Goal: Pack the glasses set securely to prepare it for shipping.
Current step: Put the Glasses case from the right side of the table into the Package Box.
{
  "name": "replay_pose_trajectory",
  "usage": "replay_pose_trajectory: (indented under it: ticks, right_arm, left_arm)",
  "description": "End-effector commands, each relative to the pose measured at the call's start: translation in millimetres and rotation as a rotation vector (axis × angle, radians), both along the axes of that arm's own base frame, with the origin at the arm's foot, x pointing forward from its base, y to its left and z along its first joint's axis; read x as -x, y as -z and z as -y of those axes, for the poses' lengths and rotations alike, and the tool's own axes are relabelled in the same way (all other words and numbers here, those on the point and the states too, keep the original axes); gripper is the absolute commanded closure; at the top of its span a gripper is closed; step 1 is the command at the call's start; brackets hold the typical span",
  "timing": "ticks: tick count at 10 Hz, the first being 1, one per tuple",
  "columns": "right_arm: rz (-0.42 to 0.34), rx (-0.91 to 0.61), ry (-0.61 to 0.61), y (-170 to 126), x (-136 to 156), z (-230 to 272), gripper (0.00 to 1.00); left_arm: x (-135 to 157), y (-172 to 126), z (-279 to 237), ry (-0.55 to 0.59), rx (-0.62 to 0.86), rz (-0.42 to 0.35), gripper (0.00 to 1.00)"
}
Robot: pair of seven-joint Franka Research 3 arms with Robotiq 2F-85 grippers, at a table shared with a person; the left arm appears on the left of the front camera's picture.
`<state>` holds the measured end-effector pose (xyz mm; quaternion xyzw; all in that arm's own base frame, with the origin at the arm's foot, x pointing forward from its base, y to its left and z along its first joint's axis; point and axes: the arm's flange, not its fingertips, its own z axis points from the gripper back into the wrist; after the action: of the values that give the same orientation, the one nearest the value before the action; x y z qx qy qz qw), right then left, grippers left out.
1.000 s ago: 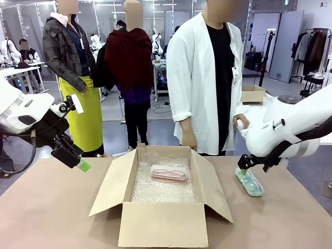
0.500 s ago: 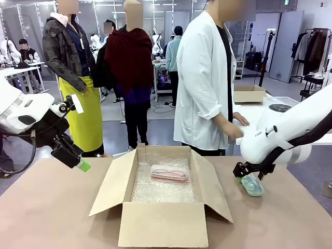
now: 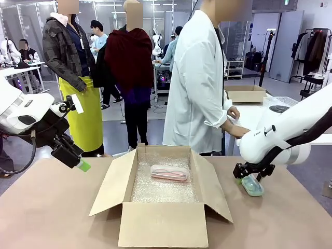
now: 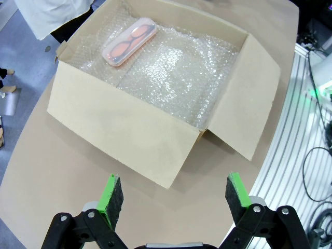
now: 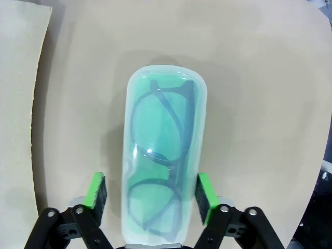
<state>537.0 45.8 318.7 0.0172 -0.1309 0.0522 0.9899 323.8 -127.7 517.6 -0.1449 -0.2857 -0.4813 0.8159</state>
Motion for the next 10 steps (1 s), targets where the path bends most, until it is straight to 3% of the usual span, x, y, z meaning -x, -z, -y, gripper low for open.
replay_pose_trajectory:
  ticks: [1,5,6,8,9,10]
  right_arm:
    - [-0.017,-0.025,0.028,4.5,-8.0,-0.5,0.27]
    - [-0.017,0.003,0.048,-4.6,-9.4,2.3,0.66]
    - [-0.014,0.021,0.031,-14.3,-7.2,-1.2,0.69]
    - [-0.032,0.011,-0.067,-68.6,10.5,-13.3,0.69]
    - [-0.039,0.066,-0.184,-98.3,22.6,-19.6,0.69]
    - [-0.103,0.026,-0.331,-127.1,37.8,-27.3,0.69]
  left_arm:
    - [-1.1,-0.6,-1.7,0.015,0.019,0.009,0.0]
    - [-1.1,-0.6,-1.7,0.015,0.019,0.009,0.0]
    - [-1.1,-0.6,-1.7,0.015,0.019,0.009,0.0]
    - [-1.1,-0.6,-1.7,0.015,0.019,0.009,0.0]
    - [-1.1,-0.6,-1.7,0.015,0.019,0.009,0.0]
    - [-1.1,-0.6,-1.7,0.015,0.019,0.009,0.0]
